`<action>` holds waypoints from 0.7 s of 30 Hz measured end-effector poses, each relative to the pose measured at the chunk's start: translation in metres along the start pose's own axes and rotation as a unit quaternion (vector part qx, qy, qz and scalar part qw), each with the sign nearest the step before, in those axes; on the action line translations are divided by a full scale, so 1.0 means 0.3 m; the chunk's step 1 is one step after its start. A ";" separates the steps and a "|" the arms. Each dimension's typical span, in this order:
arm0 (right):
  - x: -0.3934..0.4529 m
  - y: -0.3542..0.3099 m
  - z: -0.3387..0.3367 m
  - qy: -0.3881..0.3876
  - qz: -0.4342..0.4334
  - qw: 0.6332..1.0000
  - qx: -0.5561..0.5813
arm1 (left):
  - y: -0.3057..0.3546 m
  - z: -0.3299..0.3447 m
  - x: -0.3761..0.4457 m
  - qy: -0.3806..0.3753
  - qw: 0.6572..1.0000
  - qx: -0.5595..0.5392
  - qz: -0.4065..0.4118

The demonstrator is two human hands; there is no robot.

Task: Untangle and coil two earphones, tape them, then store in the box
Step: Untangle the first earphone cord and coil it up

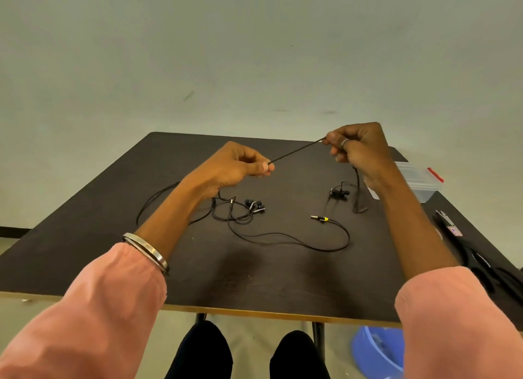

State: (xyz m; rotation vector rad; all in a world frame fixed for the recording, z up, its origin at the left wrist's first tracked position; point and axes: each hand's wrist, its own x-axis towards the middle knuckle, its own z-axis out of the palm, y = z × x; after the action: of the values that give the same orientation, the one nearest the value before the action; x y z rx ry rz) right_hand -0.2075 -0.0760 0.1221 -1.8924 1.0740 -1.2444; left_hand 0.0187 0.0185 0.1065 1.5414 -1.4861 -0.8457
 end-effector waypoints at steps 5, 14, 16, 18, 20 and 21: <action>-0.008 0.013 0.012 0.035 -0.002 0.999 0.006 | -0.025 0.015 0.025 0.177 0.977 -0.115 0.034; 0.001 0.077 -0.076 0.140 0.063 0.987 0.040 | -0.071 -0.038 0.014 0.167 0.983 0.049 0.061; -0.006 0.090 -0.068 0.182 0.074 0.980 0.006 | -0.052 -0.028 0.012 0.112 0.990 0.071 0.056; -0.011 0.106 -0.072 0.198 0.093 0.966 -0.136 | -0.044 -0.024 0.008 0.060 0.995 0.062 0.051; -0.022 0.097 -0.072 0.128 0.098 0.932 -0.325 | -0.037 -0.017 0.006 0.045 0.997 0.049 0.049; -0.026 0.085 -0.064 0.071 0.066 0.927 -0.363 | -0.031 -0.009 0.006 0.055 0.997 0.038 0.049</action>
State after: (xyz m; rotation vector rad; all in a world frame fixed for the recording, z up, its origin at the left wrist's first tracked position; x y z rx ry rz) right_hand -0.2345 -0.0824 0.1046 -2.2103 1.9054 -0.9848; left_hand 0.0253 0.0167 0.0993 1.5321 -1.5151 -0.6452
